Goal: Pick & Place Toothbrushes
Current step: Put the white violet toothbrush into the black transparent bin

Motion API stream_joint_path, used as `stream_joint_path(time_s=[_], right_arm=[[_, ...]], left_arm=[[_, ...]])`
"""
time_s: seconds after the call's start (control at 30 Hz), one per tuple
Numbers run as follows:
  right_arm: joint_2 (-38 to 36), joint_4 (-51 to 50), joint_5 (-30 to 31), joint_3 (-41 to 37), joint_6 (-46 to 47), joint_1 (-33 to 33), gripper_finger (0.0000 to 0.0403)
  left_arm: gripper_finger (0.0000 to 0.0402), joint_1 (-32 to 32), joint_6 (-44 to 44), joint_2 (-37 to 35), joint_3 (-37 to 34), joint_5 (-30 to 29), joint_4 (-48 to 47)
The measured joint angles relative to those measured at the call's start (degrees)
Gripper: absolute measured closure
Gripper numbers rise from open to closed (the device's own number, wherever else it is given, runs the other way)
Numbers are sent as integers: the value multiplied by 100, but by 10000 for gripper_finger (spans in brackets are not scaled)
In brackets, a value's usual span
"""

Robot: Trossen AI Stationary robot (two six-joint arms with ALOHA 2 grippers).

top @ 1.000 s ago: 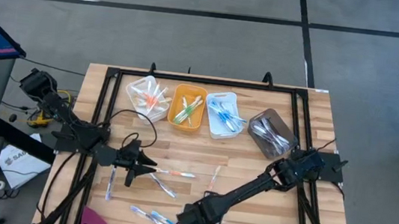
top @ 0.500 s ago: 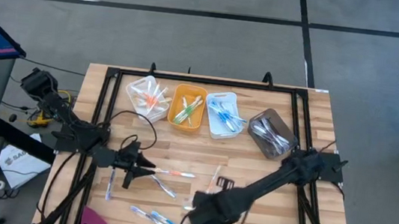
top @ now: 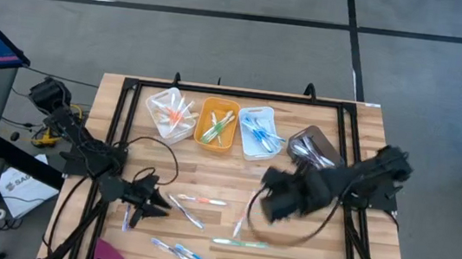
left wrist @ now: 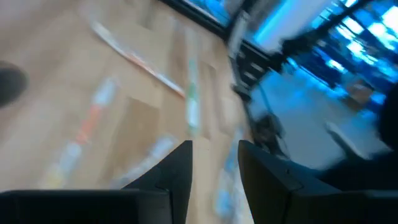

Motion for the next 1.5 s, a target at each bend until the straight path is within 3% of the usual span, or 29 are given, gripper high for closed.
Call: stream_joint_path(time_s=[0.13, 0.3, 0.63, 0.83, 1.03, 1.17, 1.5], right_arm=[[-954, 37, 18, -1285, 258, -602, 398], [-2074, 994, -82, -2810, -195, -1056, 398], [-3665, 1614, -337, -4606, -568, -2512, 398], [-3753, 2598, -1334, -5431, -1610, -3627, 398], [-3373, 2236, -1535, -5670, -1338, -4405, 398], [-3097, 2151, -1602, -5668, -1295, -4535, 392], [-2461, 2335, -1600, -5661, -1062, -4509, 240]], left_arm=[[279, -387, -379, 0, 0, 84, -1], [279, -716, -846, 0, 0, -584, 5], [279, -785, -904, 0, 0, -1727, 13], [279, -783, -904, 0, 0, -1934, 13], [279, -778, -891, 0, -2, -1938, 13], [279, -772, -855, -2, -4, -1956, 9], [279, -780, -943, 121, -4, -1939, 45]])
